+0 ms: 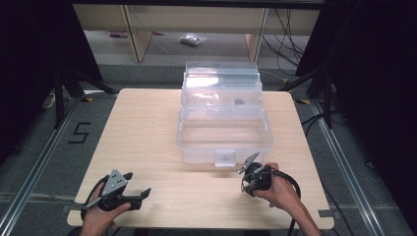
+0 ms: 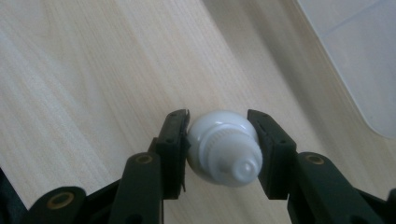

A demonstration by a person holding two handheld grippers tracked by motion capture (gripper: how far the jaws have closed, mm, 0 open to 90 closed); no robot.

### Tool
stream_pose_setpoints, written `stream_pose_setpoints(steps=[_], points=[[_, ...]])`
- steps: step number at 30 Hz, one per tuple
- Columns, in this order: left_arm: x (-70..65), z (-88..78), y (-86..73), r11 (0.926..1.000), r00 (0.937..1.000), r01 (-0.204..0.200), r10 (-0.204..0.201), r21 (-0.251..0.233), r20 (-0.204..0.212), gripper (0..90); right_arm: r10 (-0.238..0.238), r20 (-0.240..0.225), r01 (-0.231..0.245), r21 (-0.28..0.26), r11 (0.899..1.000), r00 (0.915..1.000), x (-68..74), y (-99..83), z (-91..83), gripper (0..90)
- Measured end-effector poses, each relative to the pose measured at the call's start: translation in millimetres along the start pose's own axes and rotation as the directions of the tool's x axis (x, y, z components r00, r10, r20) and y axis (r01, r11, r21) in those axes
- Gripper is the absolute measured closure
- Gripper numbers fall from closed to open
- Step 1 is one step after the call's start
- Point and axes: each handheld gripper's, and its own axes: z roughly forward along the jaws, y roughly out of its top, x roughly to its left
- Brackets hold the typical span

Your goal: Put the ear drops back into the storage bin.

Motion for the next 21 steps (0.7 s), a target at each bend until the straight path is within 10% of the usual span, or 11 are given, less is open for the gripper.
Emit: stream_pose_setpoints(steps=[21], points=[[0.5,-0.2,0.1,1.0000,1.0000,-0.004,0.004,0.004,-0.002,15.2,-0.006,0.015,0.006,-0.016,1.000,0.9999,-13.2,10.1,-35.6,60.1]])
